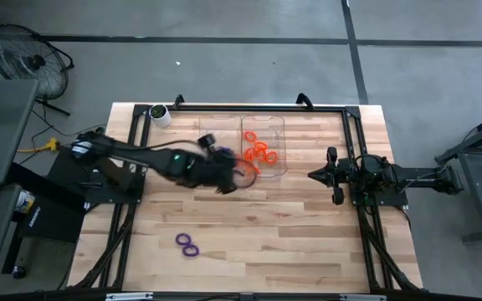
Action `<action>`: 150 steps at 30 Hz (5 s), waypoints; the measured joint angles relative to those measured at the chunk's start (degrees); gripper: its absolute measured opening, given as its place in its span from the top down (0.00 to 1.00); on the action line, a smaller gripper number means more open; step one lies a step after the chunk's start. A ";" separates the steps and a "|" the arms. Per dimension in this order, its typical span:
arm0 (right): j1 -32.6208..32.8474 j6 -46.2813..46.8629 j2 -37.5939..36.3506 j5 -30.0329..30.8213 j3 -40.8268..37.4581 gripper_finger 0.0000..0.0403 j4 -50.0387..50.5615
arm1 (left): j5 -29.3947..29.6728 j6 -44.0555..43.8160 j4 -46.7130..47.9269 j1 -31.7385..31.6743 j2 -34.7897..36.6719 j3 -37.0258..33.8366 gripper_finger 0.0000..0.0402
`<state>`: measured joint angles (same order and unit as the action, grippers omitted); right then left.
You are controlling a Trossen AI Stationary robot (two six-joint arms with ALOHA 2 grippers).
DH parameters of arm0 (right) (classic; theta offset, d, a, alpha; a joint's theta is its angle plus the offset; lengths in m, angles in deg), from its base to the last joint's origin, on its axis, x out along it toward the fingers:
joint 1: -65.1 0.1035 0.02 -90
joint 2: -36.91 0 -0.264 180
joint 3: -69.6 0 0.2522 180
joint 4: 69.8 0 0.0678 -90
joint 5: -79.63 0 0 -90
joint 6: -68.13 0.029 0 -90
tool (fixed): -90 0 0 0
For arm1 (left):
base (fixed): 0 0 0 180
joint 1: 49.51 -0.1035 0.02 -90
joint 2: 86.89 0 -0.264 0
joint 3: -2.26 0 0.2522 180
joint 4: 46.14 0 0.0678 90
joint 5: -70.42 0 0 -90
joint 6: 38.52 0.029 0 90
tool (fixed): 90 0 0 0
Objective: Sort spring keychains
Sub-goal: Put the orange spring keychain into the right transparent bin, then put the purple spring keychain into the left transparent bin
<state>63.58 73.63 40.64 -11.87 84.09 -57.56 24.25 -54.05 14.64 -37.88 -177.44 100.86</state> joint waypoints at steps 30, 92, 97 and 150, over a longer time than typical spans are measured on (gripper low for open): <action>-0.01 0.00 0.07 0.00 0.00 0.97 0.00 | -13.32 18.61 -10.70 -15.94 -24.71 17.33 0.90; -0.02 0.00 0.44 0.00 0.00 0.97 0.04 | -36.04 -36.69 6.07 13.71 9.95 -19.35 1.00; 0.00 -0.02 0.42 -0.02 -0.02 0.97 0.02 | -37.10 -47.16 5.80 17.39 12.14 -25.40 1.00; -0.02 -0.01 0.43 0.00 0.00 0.97 0.00 | -41.89 -62.14 -13.46 27.39 -1.54 -39.89 0.64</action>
<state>63.56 73.62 41.07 -11.87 84.09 -57.56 -17.64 -116.18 1.18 -10.49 -178.98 60.97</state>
